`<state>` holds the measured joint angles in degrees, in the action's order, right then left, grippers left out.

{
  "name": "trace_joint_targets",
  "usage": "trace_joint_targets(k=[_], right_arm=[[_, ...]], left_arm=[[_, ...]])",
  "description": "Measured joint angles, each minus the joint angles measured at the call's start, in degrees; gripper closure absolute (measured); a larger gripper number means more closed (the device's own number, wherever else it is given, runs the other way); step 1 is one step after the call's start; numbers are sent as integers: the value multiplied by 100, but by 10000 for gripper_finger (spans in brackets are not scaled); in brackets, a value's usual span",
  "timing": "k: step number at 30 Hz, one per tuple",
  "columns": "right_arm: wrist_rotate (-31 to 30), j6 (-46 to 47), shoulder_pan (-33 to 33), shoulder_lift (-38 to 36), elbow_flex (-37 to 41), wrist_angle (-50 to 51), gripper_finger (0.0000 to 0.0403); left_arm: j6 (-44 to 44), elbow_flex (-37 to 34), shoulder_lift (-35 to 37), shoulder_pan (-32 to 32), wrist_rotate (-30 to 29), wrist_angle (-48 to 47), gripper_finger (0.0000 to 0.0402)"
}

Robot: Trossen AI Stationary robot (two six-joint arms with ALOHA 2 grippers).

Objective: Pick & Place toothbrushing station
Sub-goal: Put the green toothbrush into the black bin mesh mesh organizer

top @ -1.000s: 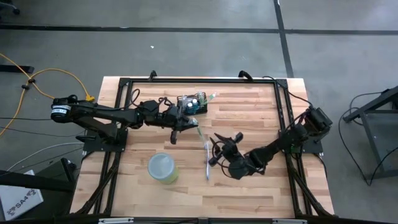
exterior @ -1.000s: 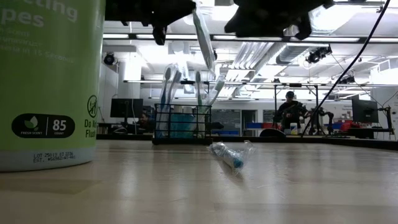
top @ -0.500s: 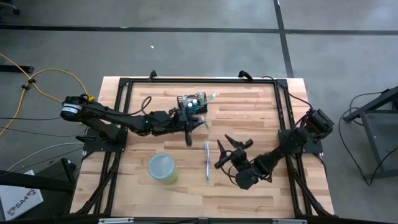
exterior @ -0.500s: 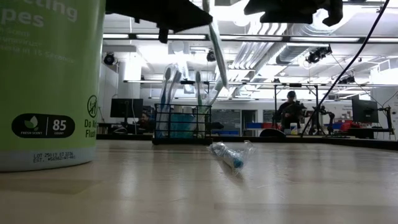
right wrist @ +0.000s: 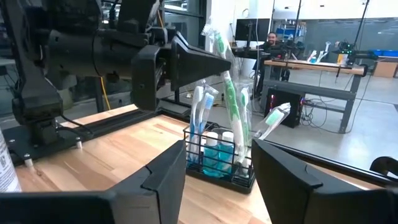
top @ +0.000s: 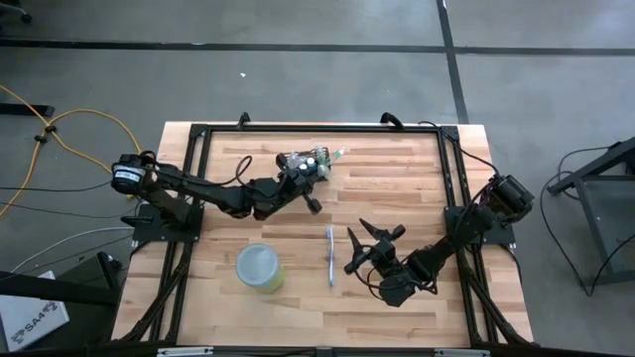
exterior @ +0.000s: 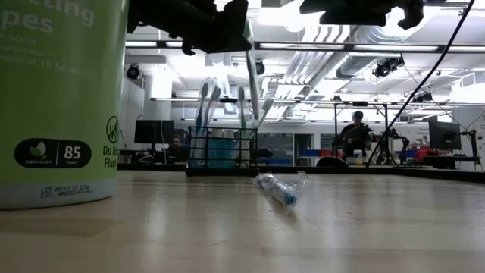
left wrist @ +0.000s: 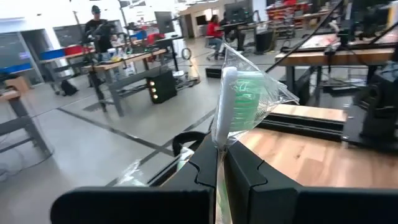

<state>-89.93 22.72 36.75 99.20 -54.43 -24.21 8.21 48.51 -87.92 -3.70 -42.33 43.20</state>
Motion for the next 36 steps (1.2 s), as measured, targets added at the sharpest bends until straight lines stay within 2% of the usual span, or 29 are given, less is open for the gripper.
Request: trace_joint_targets(k=[8,22,36], right_arm=[[4,-2,0,0,0,9,230],[33,-2,0,0,0,11,230],[184,-2,0,0,0,28,230]], left_arm=[[147,28,0,83,-490,-1,400],[-74,28,-22,490,-379,72,400],[-269,31,-566,597,-354,48,400]])
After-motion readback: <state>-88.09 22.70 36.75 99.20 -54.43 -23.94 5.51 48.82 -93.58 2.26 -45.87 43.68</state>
